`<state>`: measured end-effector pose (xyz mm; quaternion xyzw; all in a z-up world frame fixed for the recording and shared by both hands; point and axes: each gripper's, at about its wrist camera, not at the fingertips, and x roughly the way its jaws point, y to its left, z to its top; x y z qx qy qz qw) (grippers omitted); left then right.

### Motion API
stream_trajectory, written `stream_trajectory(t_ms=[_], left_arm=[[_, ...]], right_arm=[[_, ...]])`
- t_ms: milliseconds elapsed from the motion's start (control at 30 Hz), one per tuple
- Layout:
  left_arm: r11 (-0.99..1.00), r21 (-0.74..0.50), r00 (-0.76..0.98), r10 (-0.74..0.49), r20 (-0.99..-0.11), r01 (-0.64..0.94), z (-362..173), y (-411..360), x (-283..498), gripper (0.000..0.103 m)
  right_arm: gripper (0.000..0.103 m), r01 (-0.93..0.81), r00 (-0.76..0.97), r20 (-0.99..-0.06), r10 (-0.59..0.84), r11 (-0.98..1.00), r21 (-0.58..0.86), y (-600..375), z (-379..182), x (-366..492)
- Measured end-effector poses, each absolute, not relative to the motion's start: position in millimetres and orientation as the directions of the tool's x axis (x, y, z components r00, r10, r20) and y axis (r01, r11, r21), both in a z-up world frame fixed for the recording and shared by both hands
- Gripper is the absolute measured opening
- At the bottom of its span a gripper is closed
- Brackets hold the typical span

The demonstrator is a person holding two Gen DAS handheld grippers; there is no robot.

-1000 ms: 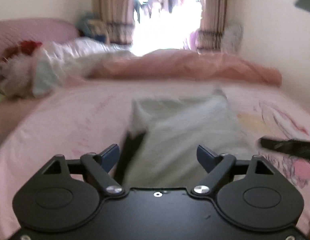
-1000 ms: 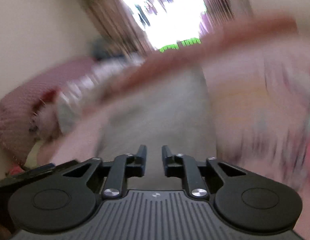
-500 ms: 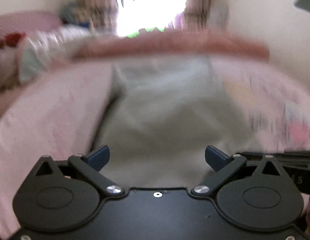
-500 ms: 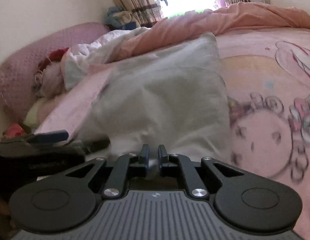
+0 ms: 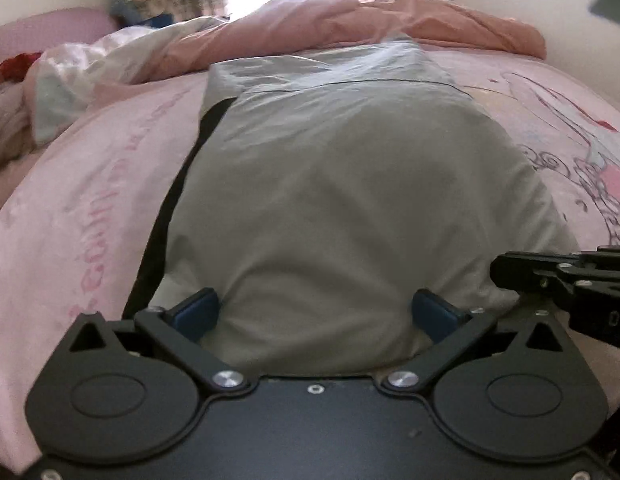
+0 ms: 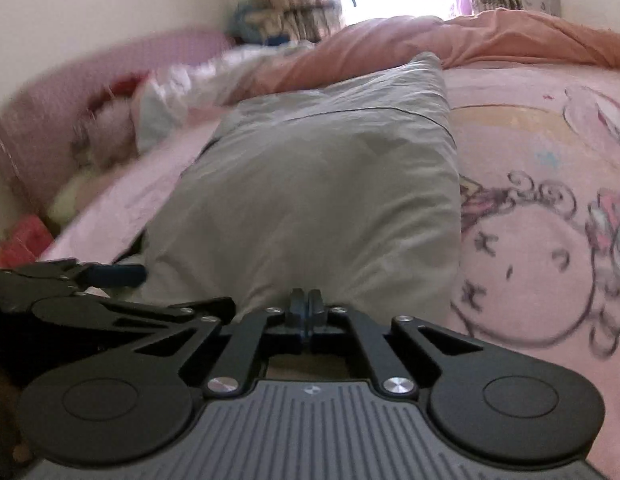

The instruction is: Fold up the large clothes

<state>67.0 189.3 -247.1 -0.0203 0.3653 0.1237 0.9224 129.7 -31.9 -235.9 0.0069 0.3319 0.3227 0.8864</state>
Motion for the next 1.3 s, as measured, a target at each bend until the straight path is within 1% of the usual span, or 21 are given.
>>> stream_trajectory(t_ms=[33,133,167,233,267,300,333,367,400,467,533,600,700,733,767,800,967,1100,1167,1200,1300], left_arm=[[0.96,0.042,0.697,0.231,-0.678,-0.277,-240.5,187.1,70.0,0.102],[0.949,-0.026,0.756,0.232,-0.613,-0.313,-206.6,186.0,64.4,0.103],[0.947,-0.035,0.773,0.239,-0.587,-0.32,-198.8,187.9,62.9,0.103],[0.938,-0.004,0.742,0.271,-0.613,-0.347,-201.9,195.2,73.1,0.103],[0.933,0.018,0.707,0.284,-0.648,-0.359,-214.7,200.1,83.6,0.103],[0.929,0.031,0.676,0.291,-0.677,-0.37,-231.8,204.9,93.4,0.103],[0.924,-0.012,0.682,0.272,-0.679,-0.381,-250.2,211.8,98.1,0.103],[0.913,-0.029,0.701,0.291,-0.651,-0.406,-253.4,213.1,95.1,0.103],[0.907,-0.012,0.69,0.312,-0.653,-0.421,-250.3,208.1,93.6,0.103],[0.901,-0.001,0.671,0.322,-0.668,-0.433,-234.1,200.0,93.0,0.102],[0.912,-0.059,0.712,0.274,-0.646,-0.405,-208.5,195.0,87.3,0.103],[0.914,-0.042,0.736,0.298,-0.607,-0.404,-192.8,192.2,87.0,0.103],[0.903,0.013,0.681,0.334,-0.652,-0.43,-206.5,202.3,108.9,0.103],[0.901,-0.008,0.668,0.316,-0.674,-0.434,-220.0,208.1,115.6,0.103],[0.895,-0.044,0.677,0.303,-0.671,-0.444,-229.9,212.3,114.9,0.103],[0.894,-0.054,0.688,0.303,-0.66,-0.446,-233.7,212.2,112.9,0.103],[0.906,-0.027,0.681,0.297,-0.669,-0.423,-240.0,216.3,131.1,0.103],[0.904,-0.032,0.675,0.294,-0.677,-0.426,-235.8,224.1,136.5,0.102],[0.907,-0.06,0.729,0.294,-0.618,-0.416,-212.7,226.9,137.2,0.103],[0.913,-0.075,0.773,0.295,-0.561,-0.402,-199.6,227.7,136.0,0.103],[0.907,-0.054,0.831,0.357,-0.426,-0.417,-180.4,233.3,150.4,0.103]], right_arm=[[0.005,-0.562,0.574,-0.588,0.57,0.796,0.224,-26.9,-223.8,131.5],[0.011,-0.568,0.662,-0.49,0.567,0.806,0.165,-25.7,-188.6,124.8],[0.012,-0.541,0.696,-0.485,0.53,0.831,0.132,-25.4,-185.9,126.1],[0.019,-0.492,0.713,-0.522,0.469,0.864,0.104,-25.5,-198.8,141.1],[0.018,-0.484,0.688,-0.575,0.442,0.87,0.09,-22.8,-217.8,154.2],[0.014,-0.501,0.671,-0.587,0.453,0.86,0.09,-22.7,-236.8,162.1],[0.012,-0.508,0.696,-0.552,0.459,0.858,0.073,-24.8,-244.5,159.5],[0.012,-0.501,0.703,-0.557,0.442,0.864,0.052,-22.8,-241.2,155.5],[0.016,-0.493,0.699,-0.569,0.433,0.868,0.055,-20.5,-235.0,154.2],[0.016,-0.498,0.672,-0.57,0.473,0.858,0.124,-22.5,-217.9,155.9],[0.017,-0.495,0.708,-0.515,0.483,0.86,0.126,-23.8,-201.6,156.3],[0.021,-0.481,0.743,-0.476,0.471,0.87,0.111,-20.1,-191.9,161.8],[0.022,-0.437,0.71,-0.551,0.439,0.888,0.145,-6.5,-208.2,193.8],[0.021,-0.422,0.672,-0.594,0.442,0.888,0.184,-4.7,-223.2,209.1],[0.018,-0.399,0.659,-0.599,0.454,0.887,0.234,-7.7,-233.6,220.4],[0.009,-0.377,0.67,-0.59,0.451,0.891,0.253,-10.7,-236.4,223.0],[0.01,-0.376,0.676,-0.599,0.429,0.9,0.22,-6.8,-233.0,216.0],[0.018,-0.371,0.669,-0.597,0.443,0.895,0.249,-6.7,-216.3,211.5],[0.019,-0.389,0.706,-0.545,0.452,0.891,0.234,-9.7,-197.1,210.3],[0.02,-0.389,0.735,-0.514,0.443,0.895,0.217,-6.9,-188.2,210.2],[0.03,-0.35,0.801,-0.438,0.408,0.913,0.209,4.2,-180.7,228.9]])
